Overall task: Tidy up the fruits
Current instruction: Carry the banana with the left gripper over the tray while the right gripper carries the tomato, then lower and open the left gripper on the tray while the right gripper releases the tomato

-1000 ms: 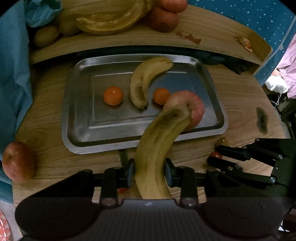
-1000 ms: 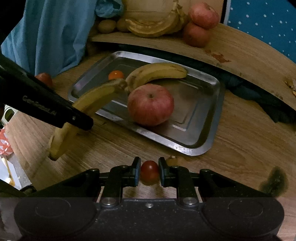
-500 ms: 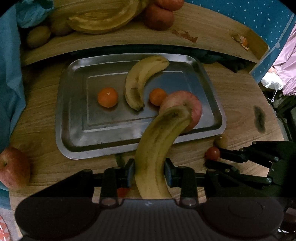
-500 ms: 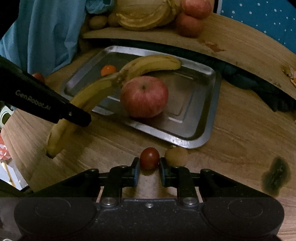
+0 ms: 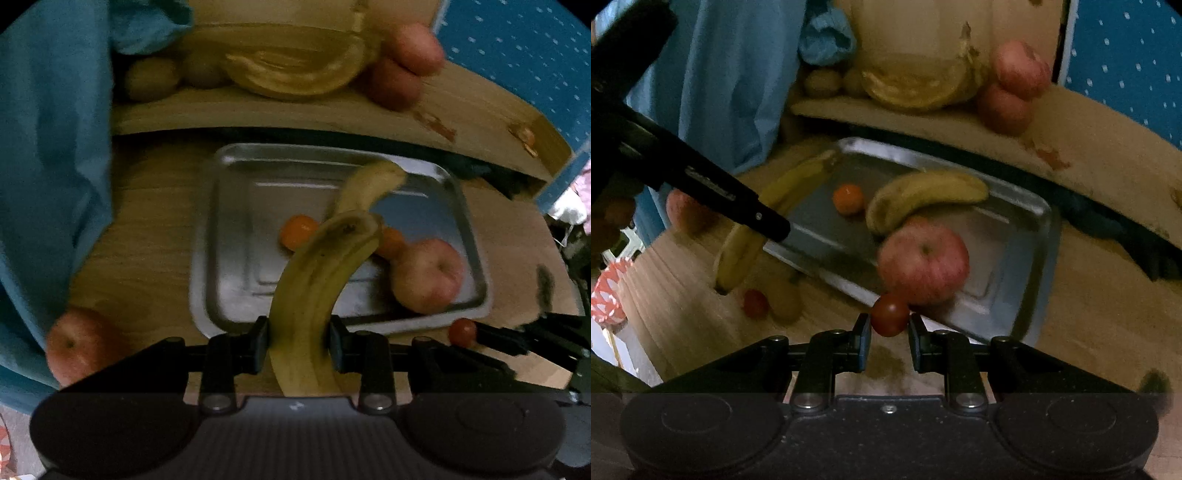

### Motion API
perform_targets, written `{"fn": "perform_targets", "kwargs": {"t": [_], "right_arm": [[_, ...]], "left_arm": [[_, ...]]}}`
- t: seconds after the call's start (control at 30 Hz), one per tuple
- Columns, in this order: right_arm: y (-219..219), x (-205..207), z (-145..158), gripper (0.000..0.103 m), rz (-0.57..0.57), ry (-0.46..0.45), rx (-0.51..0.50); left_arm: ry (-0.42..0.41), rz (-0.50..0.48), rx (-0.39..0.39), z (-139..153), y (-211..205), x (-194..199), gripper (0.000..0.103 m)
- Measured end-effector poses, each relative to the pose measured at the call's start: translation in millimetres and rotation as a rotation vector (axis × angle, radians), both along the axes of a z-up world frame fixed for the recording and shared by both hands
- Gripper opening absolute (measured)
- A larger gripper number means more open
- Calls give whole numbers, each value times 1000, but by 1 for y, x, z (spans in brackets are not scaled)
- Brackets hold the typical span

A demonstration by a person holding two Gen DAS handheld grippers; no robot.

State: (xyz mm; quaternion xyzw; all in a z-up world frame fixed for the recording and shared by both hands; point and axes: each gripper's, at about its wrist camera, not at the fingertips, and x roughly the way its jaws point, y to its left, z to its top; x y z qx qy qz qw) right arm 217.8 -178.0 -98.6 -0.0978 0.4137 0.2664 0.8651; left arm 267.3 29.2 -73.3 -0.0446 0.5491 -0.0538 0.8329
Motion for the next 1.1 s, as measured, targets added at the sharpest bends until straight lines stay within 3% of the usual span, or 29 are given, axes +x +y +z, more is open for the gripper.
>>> {"fn": "perform_targets", "kwargs": {"t": [0.23,0.47,1.1], "right_arm": [[23,16,13,23,30,-83,45],[53,38,15,23,89,-114,11],[89,72,-9,23,115,-40,-34]], "left_arm": [[-48,19,22,2,24,20,37],[-68,32,19,0,29,44,37],[-43,30,2,-25,37,88,37]]}}
